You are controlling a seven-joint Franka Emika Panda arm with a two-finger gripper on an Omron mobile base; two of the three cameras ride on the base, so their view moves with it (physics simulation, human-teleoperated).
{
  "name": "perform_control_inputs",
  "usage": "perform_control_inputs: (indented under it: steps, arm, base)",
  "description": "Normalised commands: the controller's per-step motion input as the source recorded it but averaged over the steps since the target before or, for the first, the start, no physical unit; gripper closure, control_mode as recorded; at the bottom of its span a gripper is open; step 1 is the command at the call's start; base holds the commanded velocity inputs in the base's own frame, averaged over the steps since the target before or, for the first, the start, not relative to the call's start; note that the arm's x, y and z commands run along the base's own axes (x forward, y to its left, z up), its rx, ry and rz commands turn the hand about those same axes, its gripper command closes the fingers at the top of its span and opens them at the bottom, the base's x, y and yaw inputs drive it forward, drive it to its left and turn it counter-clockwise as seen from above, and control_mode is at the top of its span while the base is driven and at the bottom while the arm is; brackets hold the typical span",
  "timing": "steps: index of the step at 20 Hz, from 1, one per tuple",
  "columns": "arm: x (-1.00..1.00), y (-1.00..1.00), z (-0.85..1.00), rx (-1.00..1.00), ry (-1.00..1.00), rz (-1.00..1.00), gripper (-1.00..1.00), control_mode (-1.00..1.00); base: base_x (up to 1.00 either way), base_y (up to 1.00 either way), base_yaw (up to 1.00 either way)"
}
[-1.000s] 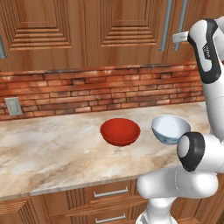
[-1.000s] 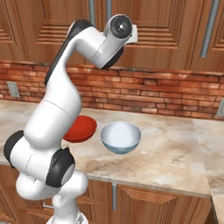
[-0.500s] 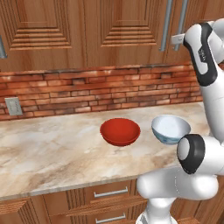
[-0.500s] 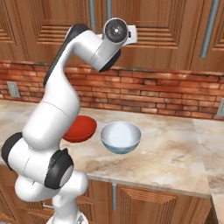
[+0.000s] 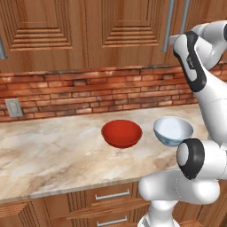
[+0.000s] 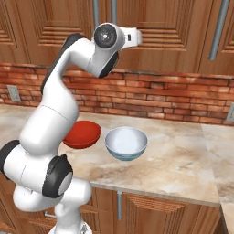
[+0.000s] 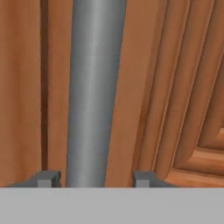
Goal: Open the cabinet. Pick the bowls from the counter and place them in the cabinet. Then close the cabinet.
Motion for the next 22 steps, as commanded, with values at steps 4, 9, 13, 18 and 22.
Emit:
perform_control_inputs:
  steps: [4,9,13,18,22]
  arm:
    - [0.86,-0.05,-0.04,0.04,0.0,0.0,1.0,-1.0]
    - [0.41,0.06,-0.08,-0.05,-0.07,-0.07,1.0,-1.0]
    - [-0.46,-0.54,0.0,-0.03,-0.14,-0.35,1.0,-1.0]
    - [-0.85,-1.0,0.0,0.01,-0.18,-0.32,1.0,-1.0]
    - [-0.75,-1.0,0.11,0.07,-0.16,-0.22,1.0,-1.0]
  base:
    - [0.0,0.0,0.0]
    - [0.0,0.0,0.0]
    - [0.0,0.0,0.0]
    - [0.0,0.0,0.0]
    - [0.0,0.0,0.0]
